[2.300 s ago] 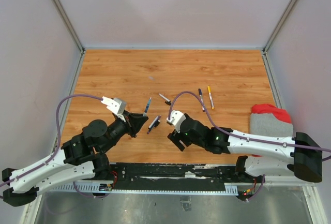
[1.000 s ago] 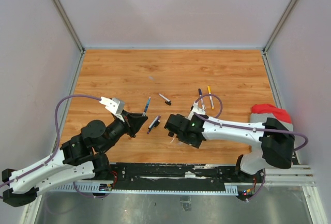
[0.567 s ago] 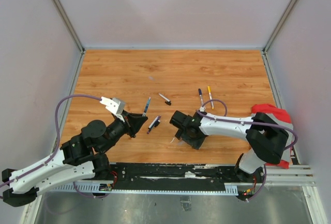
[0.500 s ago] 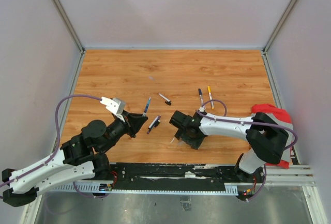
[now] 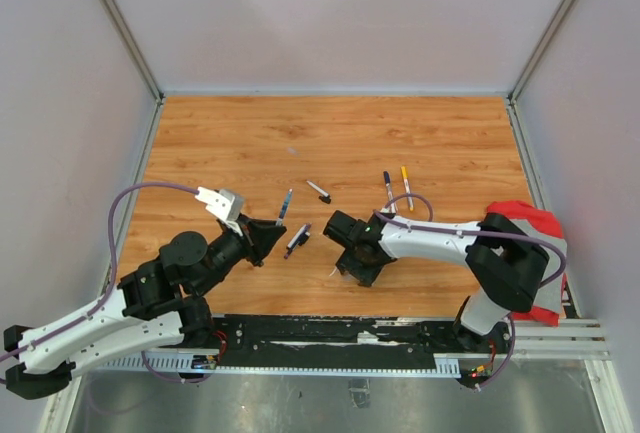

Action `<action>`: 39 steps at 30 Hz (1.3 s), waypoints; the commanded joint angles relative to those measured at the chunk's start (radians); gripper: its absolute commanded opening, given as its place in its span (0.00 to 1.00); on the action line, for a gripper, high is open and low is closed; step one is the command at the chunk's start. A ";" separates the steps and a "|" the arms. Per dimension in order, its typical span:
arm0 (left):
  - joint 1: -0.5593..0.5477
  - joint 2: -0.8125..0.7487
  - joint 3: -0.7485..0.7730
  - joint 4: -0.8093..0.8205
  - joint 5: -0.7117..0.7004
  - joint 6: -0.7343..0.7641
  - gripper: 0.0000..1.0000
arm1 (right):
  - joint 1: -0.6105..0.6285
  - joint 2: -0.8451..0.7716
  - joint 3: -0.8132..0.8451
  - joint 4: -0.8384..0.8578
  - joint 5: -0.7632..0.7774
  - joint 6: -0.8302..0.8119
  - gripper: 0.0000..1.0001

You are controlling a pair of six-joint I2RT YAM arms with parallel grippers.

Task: Insert the pens into the pen caps
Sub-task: Insert the pen cap onto the pen.

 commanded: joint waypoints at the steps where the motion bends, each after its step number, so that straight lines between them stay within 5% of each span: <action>1: -0.008 -0.019 0.027 0.009 -0.007 -0.009 0.00 | -0.016 0.068 0.001 -0.009 -0.016 0.014 0.48; 18: -0.009 -0.044 0.019 -0.002 -0.019 -0.013 0.00 | -0.017 -0.022 -0.085 0.033 0.111 -0.025 0.01; 32: -0.008 0.014 -0.010 0.069 0.030 -0.031 0.01 | -0.026 -0.392 -0.264 0.365 0.100 -0.754 0.01; 39: -0.008 0.064 -0.047 0.160 0.089 -0.061 0.00 | -0.045 -0.513 -0.237 0.340 0.062 -0.970 0.01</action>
